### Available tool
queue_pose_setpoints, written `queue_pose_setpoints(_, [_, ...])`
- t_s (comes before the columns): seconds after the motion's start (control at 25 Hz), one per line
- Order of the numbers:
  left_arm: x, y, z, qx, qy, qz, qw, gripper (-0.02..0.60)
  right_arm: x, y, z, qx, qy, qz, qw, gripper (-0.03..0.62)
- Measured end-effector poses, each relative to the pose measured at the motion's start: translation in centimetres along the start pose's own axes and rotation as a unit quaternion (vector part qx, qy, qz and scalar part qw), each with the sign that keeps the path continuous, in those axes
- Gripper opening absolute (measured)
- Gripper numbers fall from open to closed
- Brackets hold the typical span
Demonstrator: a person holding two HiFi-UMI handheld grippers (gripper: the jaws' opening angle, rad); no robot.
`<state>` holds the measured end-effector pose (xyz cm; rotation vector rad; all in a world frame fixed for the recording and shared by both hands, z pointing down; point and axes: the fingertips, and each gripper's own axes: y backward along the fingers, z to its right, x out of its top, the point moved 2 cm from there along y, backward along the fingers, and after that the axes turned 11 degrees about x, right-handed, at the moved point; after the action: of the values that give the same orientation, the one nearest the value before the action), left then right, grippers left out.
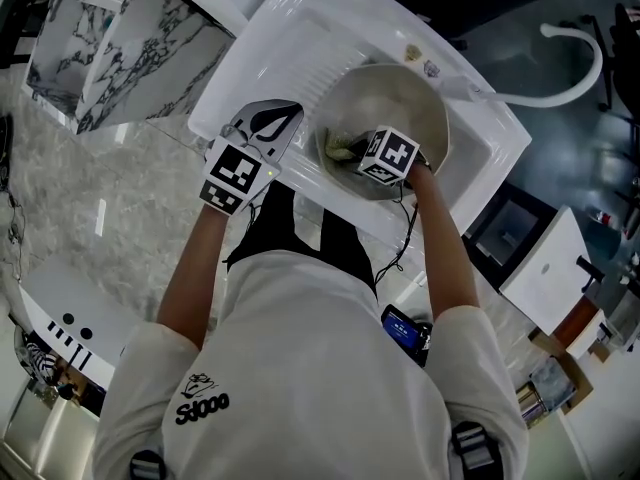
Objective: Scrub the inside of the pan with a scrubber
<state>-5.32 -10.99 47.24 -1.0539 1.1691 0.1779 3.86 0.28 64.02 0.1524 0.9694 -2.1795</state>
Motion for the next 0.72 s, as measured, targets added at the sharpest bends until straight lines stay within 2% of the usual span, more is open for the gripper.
queue_pose_setpoints(0.24, [-0.8,0.1,0.0,-0.002,-0.012,-0.013,0.9998,0.005,0.2,0.4,1.8,-0.006,-0.012,-0.006,1.000,0.078])
queue_pose_setpoints(0.44, [-1.6,0.1,0.1,-0.004,-0.016,-0.022,0.9996,0.005,0.4,1.1,2.9,-0.005,-0.047,0.012,0.999,0.077])
queue_pose_setpoints(0.72, [-1.6,0.1,0.5,-0.007,-0.030,-0.026,0.9992,0.005,0.6,4.2,5.6,-0.073,-0.069,0.026,0.995,0.077])
